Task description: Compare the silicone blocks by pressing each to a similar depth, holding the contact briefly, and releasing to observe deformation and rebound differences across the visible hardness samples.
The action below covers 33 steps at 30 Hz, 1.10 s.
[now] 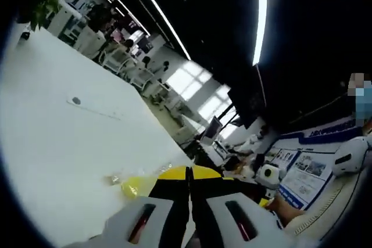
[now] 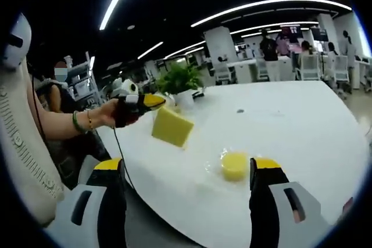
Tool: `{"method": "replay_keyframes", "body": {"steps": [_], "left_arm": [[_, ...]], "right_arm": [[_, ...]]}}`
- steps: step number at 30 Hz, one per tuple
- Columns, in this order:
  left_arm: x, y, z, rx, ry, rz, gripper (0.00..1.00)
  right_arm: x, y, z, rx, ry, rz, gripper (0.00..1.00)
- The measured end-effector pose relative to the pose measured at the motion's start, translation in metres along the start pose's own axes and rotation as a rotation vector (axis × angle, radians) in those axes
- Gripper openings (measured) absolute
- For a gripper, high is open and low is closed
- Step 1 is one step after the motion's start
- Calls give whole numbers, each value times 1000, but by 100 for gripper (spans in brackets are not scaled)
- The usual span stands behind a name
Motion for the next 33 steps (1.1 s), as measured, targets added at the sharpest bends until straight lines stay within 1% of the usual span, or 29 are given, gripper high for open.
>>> {"method": "replay_keyframes", "body": {"steps": [4,6,7,9,11,13,14,17,18,19,20,22,23,24,30,31,33], "left_arm": [[3,2,-13,-72,2,15,0],[5,2,-21,-98,-7,22,0],[5,1,-25,-128,-6,28,0],[7,0,-31,-184,5,46,0],[8,-4,-39,-223,-1,77,0],[8,-5,-42,-272,14,96,0],[9,-7,-45,-304,19,120,0],[10,-8,-53,-353,32,144,0],[11,-7,-55,-391,36,149,0],[12,-7,-59,-414,40,165,0],[13,-7,-62,-459,49,180,0],[13,-9,-68,-475,43,195,0],[14,-8,-71,-496,42,202,0],[14,-8,-73,-492,40,205,0],[17,0,-84,-547,23,223,0],[17,0,-86,-557,14,239,0],[17,-1,-87,-585,17,264,0]], "right_arm": [[-6,11,4,44,36,4,82],[-10,19,7,68,57,3,82],[-12,24,9,83,72,-1,82],[-17,30,12,108,96,1,82],[-22,36,16,137,120,5,82],[-28,42,19,156,142,7,82],[-30,43,20,166,149,8,82],[-38,47,25,204,177,24,82],[-41,49,28,212,191,26,82],[-42,50,30,218,199,28,82],[-45,52,33,236,210,34,82],[-50,55,37,256,228,39,82],[-51,55,38,261,232,40,82],[-54,57,41,271,245,43,82],[-67,63,53,318,308,66,82],[-70,63,55,328,324,74,82],[-75,63,58,339,346,90,82]]}}
Point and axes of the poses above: the point that each gripper's makers call its tool centre point, and the gripper's own axes: x roughly backward along the fingers, z roughly to its left, y roughly out of its top, the point moved 3 cm from there along x, roughly backward along the fingers, and after that the axes turned 1 degree about -y, right-handed, at the moved point
